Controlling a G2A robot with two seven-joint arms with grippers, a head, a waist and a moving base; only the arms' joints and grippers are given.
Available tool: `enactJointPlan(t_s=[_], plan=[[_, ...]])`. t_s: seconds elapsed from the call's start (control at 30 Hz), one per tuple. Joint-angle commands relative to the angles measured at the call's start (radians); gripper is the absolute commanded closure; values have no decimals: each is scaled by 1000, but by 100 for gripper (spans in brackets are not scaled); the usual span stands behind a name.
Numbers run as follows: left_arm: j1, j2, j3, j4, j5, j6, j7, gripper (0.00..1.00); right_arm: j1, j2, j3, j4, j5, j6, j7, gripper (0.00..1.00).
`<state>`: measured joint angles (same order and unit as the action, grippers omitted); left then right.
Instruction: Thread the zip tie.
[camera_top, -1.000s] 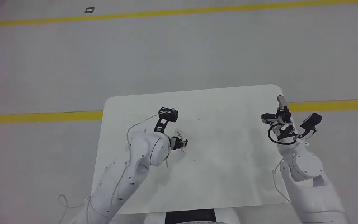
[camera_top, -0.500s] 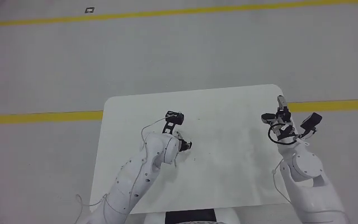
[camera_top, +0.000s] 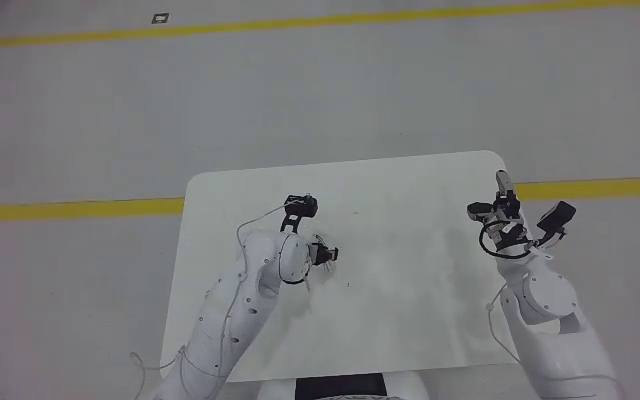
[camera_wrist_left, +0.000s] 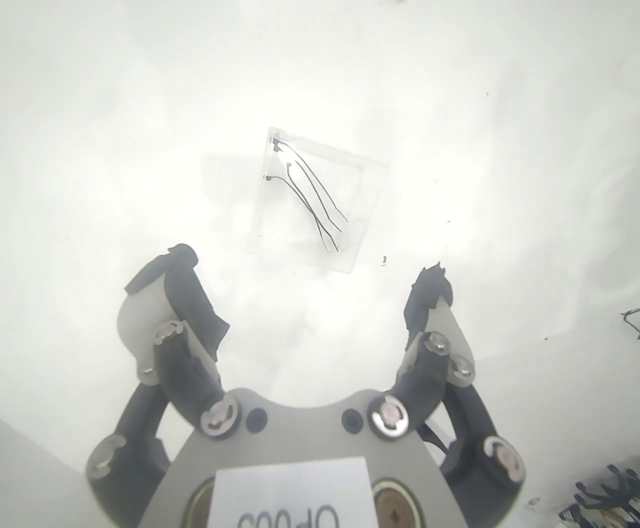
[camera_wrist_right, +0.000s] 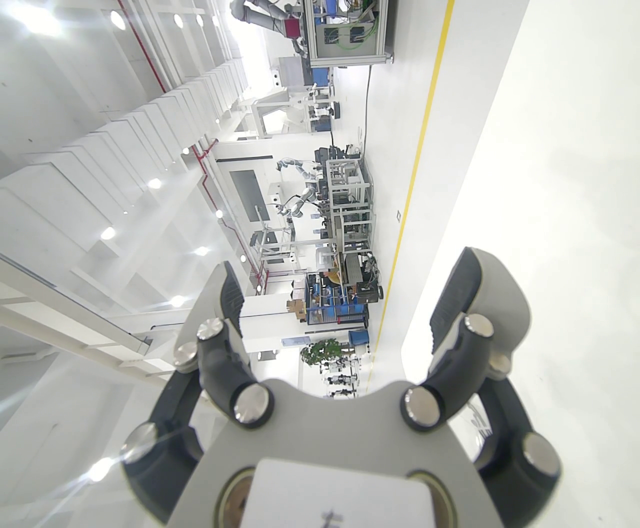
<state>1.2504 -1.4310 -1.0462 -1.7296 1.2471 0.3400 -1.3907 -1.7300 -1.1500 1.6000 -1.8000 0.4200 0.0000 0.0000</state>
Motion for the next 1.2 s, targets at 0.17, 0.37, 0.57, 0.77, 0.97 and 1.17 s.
enactJointPlan(t_s=[0.17, 0.37, 0.57, 0.77, 0.97, 1.17], plan=[[-20, -35, -11, 70, 2, 0, 1, 0, 0, 0, 0, 0, 0, 0, 0, 0], [-21, -41, -14, 68, 26, 0, 1, 0, 0, 0, 0, 0, 0, 0, 0, 0], [-20, -41, -13, 54, 27, 0, 11, 0, 0, 0, 0, 0, 0, 0, 0, 0], [28, -43, -15, -6, 58, 0, 1, 0, 0, 0, 0, 0, 0, 0, 0, 0], [28, -43, -15, -6, 58, 0, 1, 0, 0, 0, 0, 0, 0, 0, 0, 0], [38, -43, -26, -18, 37, 0, 28, 0, 0, 0, 0, 0, 0, 0, 0, 0]])
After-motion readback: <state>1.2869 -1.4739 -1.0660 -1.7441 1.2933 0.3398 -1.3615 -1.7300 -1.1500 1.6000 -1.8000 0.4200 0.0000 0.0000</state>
